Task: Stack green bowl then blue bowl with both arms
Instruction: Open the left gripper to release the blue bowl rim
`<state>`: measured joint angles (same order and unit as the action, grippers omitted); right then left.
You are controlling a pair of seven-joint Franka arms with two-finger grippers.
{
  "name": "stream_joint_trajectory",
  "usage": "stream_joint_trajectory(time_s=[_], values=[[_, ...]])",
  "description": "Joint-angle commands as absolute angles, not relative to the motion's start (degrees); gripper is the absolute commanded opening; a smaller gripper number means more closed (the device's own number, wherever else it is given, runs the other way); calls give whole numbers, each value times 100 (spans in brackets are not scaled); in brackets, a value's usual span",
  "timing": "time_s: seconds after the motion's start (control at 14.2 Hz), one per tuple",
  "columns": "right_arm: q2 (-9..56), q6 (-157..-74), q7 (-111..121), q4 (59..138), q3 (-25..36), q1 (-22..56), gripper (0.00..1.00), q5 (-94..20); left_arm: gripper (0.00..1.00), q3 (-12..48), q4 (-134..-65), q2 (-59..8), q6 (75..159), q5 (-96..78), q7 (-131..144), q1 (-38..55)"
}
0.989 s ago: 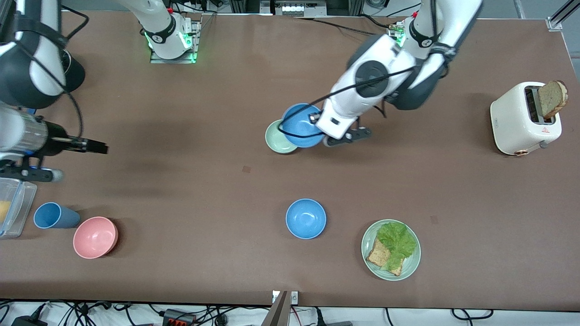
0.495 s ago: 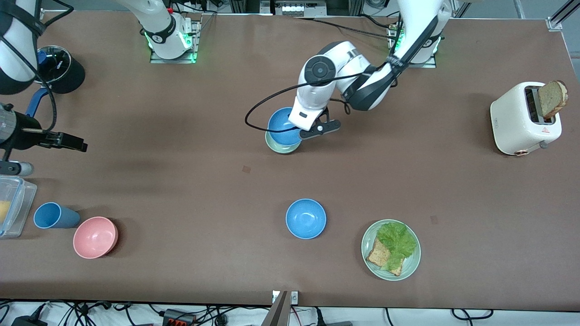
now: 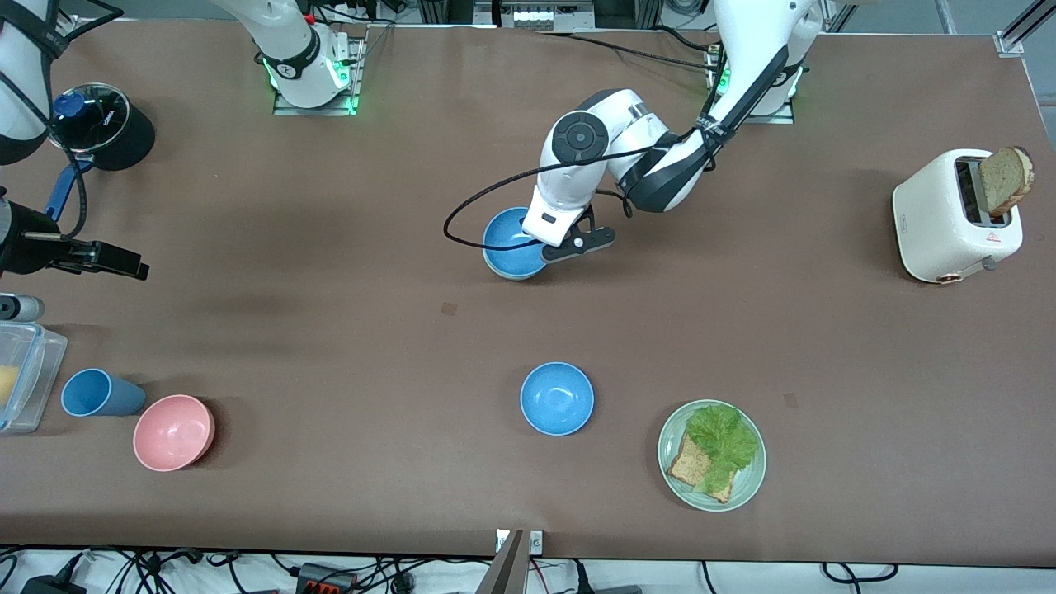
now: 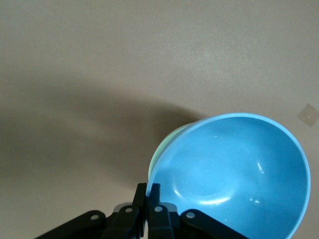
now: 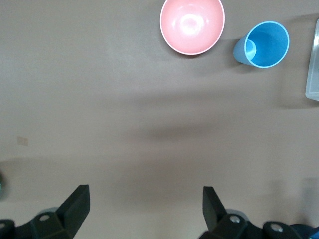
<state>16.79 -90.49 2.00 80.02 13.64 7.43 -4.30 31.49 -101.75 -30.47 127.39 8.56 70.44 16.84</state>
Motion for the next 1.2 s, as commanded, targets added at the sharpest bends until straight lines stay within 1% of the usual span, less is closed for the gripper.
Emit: stream_joint_trajectory(time_s=[0.0,0.07,0.21,0.42,0.57,0.71,0.85,0.92,1.13], values=[[1521,-9035,202,7963,-171,-628,100,25,2,3155,-10055,-3225,12806,1229,7303,1723],[1442,-9044,202,7989,-419,-850,100,61,2,3155,-10055,-3260,12806,1309,7382,1784],[1284,-9009,176,8155,-431,-861,100,70,2,3129,-10046,-3339,12814,1336,7392,1819],[574,-9420,246,9119,-422,-809,100,88,2,3129,-10037,-3428,12823,1573,7514,1846],[256,-9606,255,9491,-404,-686,100,88,3,3129,-10046,-3437,12885,1608,7550,1907],[272,-9571,273,9483,-326,-555,100,88,11,3146,-10037,-3419,12859,1608,7541,1873],[307,-9458,273,9414,-281,-536,100,88,22,3155,-10028,-3366,12850,1591,7576,1846],[316,-9431,281,9413,-281,-536,100,88,26,3173,-10028,-3323,12832,1539,7567,1811],[351,-9378,272,9413,-281,-562,100,88,26,3356,-10020,-3164,12560,1521,7532,1566]])
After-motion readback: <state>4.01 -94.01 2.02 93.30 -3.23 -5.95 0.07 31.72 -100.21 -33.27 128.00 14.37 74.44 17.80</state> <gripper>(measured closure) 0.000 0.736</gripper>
